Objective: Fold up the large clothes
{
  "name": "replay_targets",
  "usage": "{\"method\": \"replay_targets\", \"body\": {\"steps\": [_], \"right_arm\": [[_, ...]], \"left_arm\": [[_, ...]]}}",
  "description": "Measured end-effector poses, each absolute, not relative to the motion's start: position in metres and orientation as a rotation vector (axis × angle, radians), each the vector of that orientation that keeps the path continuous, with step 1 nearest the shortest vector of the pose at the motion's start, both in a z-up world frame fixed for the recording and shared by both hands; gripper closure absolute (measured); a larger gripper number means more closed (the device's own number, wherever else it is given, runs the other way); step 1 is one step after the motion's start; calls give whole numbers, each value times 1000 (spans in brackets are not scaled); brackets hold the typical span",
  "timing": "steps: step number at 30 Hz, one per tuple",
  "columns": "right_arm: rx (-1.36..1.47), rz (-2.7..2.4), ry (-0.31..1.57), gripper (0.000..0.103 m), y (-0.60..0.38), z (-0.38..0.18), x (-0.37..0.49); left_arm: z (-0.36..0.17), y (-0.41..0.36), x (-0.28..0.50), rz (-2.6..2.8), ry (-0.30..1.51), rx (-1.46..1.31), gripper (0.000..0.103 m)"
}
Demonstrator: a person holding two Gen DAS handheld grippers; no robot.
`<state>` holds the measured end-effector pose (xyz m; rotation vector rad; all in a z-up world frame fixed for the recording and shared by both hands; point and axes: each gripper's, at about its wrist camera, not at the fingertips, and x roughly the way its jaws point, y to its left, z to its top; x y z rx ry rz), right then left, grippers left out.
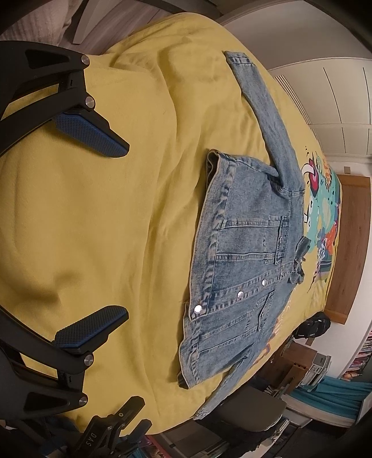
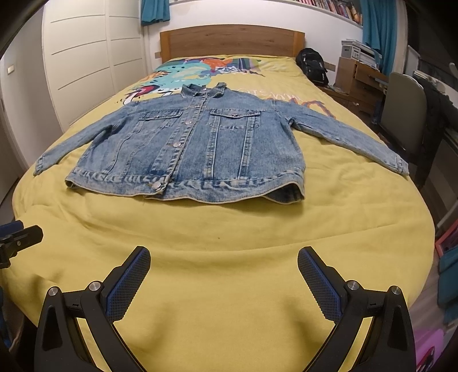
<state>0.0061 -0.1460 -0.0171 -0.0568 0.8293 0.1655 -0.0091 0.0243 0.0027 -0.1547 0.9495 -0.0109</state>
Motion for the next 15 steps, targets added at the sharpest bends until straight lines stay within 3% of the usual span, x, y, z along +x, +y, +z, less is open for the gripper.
{"method": "replay_targets", "body": {"steps": [15], "right_arm": [[-47,169,865,0,-148,-16,10]], "left_arm": [[10,27,-4,12,936,-92,1]]}}
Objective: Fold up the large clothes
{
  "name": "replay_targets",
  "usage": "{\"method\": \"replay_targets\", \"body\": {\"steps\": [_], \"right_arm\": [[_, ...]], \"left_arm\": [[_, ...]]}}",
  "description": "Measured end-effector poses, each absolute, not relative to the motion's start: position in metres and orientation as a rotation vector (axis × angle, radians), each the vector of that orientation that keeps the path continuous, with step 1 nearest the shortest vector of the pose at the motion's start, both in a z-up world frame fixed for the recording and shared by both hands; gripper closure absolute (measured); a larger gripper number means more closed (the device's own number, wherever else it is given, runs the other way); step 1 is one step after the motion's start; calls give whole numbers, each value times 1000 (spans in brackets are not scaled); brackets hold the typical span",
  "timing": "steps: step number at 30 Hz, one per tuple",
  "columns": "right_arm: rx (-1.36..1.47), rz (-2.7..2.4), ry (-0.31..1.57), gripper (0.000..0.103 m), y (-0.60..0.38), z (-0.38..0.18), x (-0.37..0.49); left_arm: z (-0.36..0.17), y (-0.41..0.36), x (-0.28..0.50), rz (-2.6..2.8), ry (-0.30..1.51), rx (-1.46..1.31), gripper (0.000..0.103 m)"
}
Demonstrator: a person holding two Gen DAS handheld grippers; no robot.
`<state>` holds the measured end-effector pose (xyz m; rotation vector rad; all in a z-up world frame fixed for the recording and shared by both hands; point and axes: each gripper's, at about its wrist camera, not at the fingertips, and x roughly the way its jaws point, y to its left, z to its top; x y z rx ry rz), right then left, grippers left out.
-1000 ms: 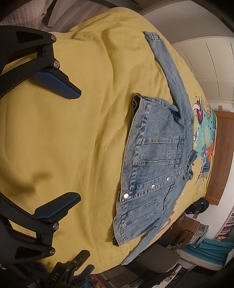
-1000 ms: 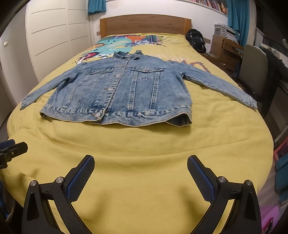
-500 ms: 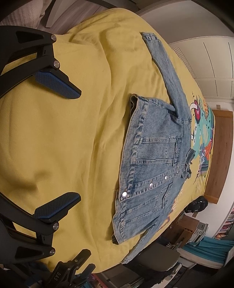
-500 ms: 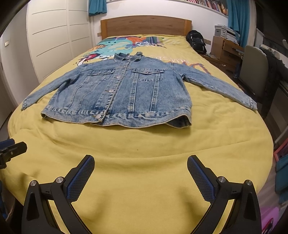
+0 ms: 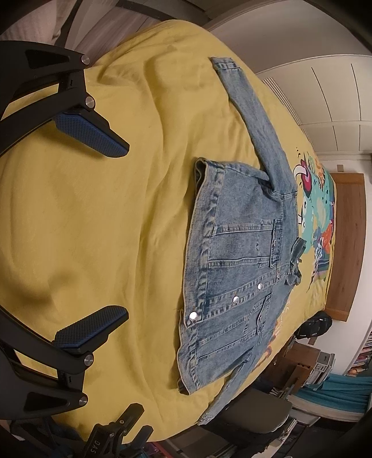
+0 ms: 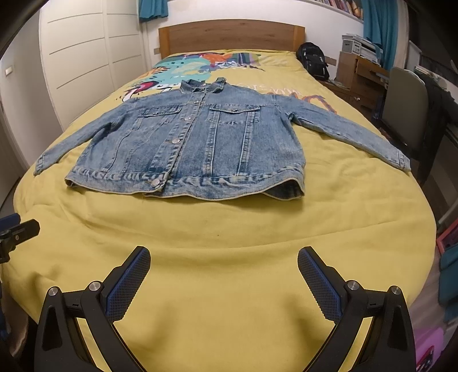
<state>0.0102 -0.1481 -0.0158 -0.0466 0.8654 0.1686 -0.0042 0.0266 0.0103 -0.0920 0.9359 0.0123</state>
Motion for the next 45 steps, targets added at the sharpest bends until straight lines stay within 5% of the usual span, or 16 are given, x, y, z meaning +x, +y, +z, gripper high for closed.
{"method": "replay_targets", "body": {"steps": [45], "right_arm": [[-40,211,859,0,-148,16,76]], "left_arm": [[38,60,62,111,1041,-113,1]]}}
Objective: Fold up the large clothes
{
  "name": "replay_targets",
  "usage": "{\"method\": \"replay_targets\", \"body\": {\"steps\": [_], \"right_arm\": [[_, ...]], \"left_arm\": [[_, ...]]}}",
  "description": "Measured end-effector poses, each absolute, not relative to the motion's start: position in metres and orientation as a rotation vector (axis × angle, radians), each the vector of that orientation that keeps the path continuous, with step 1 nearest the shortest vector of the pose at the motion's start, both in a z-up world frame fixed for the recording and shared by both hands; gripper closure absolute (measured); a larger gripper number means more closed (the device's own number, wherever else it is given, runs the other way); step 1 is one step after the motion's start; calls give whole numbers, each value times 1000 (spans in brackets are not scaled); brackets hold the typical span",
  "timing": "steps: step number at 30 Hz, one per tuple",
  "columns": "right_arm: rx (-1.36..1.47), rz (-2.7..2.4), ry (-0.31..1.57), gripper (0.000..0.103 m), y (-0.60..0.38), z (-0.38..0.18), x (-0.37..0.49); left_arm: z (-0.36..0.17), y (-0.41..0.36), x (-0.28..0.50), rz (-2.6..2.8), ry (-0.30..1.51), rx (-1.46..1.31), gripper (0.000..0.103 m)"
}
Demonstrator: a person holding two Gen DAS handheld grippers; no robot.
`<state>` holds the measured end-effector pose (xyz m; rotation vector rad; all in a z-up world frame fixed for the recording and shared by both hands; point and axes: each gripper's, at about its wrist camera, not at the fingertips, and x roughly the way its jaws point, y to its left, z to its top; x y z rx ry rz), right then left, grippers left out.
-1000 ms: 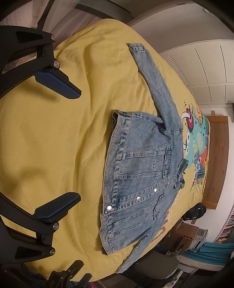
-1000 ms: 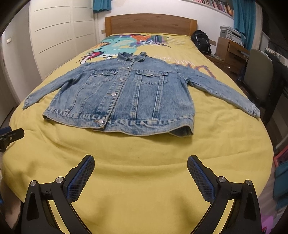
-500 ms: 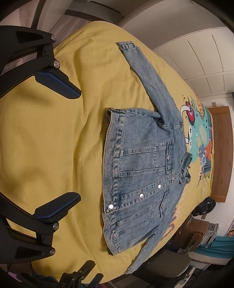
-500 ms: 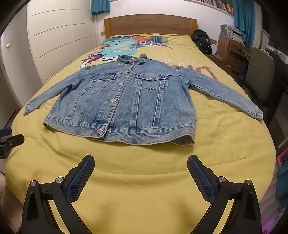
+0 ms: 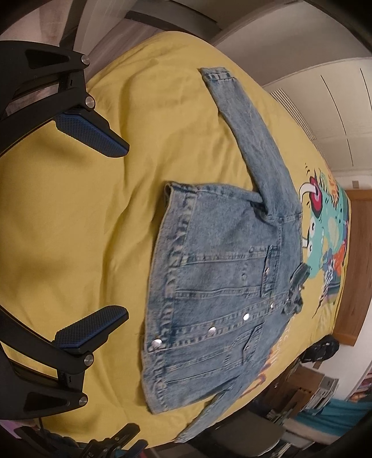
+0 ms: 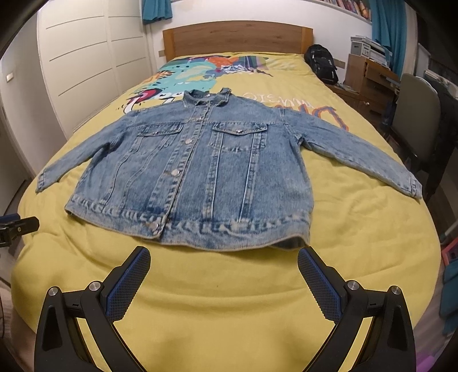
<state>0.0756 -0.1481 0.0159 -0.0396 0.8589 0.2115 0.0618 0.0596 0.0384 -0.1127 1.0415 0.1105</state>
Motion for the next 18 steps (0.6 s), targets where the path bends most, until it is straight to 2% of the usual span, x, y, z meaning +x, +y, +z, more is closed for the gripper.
{"method": "replay_targets", "body": {"steps": [18], "right_arm": [[51,203,877,0,-164,18,126]], "left_arm": [[50,94,88,207,986,-257,1]]}}
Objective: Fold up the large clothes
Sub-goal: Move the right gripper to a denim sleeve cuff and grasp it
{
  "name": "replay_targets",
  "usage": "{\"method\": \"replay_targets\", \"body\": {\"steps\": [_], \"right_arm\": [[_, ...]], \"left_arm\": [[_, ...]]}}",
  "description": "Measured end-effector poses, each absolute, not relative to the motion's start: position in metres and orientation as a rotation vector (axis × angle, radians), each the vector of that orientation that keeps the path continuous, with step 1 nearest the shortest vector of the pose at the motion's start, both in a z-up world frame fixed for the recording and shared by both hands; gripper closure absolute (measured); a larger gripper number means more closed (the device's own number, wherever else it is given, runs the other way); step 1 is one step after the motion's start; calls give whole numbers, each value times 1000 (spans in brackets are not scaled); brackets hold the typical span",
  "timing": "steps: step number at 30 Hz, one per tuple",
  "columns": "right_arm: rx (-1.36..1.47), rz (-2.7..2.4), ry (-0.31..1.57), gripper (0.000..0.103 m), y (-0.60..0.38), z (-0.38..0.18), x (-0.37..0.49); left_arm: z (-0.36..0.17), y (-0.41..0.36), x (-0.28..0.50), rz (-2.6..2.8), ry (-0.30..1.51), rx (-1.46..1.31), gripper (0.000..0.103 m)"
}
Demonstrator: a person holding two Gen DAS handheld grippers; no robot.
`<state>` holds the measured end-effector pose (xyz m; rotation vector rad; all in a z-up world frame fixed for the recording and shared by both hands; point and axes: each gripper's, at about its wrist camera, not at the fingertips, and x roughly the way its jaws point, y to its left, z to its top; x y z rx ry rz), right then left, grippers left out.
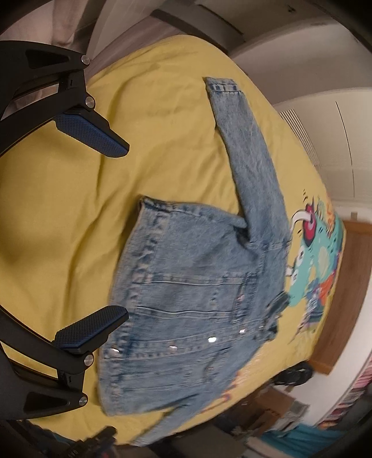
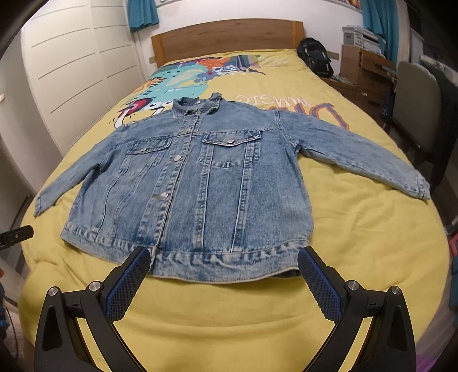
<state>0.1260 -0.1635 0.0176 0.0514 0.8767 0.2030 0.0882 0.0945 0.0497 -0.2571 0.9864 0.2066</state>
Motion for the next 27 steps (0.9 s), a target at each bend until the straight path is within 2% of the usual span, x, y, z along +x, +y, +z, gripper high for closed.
{"method": "replay_targets", "body": {"steps": [9,27], "right_arm": [[167,98,908,0,-223,1,174],[581,-239,952,2,-450,-66,259]], "left_arm": [[56,90,107,201,1009,-232,1],[36,83,126,301,1121,-179,1]]}}
